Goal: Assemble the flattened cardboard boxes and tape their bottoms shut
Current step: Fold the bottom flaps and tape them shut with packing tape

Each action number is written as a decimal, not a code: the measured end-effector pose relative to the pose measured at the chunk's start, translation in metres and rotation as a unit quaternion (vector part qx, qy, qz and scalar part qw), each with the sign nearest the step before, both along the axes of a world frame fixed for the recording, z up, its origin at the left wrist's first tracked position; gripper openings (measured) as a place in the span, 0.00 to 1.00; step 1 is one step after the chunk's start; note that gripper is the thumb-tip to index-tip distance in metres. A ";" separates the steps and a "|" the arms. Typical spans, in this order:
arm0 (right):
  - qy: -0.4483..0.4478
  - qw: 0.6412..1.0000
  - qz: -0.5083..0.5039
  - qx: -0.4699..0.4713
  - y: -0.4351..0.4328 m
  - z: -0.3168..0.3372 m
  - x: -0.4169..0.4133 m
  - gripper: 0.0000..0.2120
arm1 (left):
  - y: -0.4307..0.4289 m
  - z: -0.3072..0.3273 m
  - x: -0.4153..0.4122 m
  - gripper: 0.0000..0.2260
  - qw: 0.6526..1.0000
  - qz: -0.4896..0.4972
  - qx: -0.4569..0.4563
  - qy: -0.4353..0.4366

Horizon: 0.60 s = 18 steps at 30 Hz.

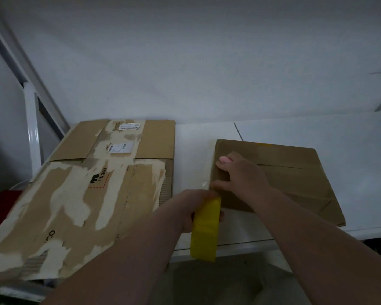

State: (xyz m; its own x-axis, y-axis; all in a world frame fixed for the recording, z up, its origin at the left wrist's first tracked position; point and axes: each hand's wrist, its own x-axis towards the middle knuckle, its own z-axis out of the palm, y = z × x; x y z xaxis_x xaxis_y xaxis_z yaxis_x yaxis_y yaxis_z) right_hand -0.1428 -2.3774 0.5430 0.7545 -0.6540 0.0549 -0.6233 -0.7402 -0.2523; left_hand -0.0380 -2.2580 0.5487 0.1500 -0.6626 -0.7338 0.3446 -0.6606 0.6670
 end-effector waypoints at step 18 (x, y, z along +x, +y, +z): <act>0.018 0.999 -0.033 -0.037 0.011 -0.013 0.007 0.34 | 0.000 -0.011 0.004 0.15 0.999 0.018 0.013 0.036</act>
State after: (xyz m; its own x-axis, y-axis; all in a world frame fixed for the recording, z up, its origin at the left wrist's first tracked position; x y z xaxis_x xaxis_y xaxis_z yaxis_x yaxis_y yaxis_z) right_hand -0.1353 -2.3663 0.5304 0.7121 -0.6976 0.0796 -0.6789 -0.7130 -0.1752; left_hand -0.0344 -2.2583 0.5381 0.1201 -0.6391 -0.7597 0.4140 -0.6633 0.6234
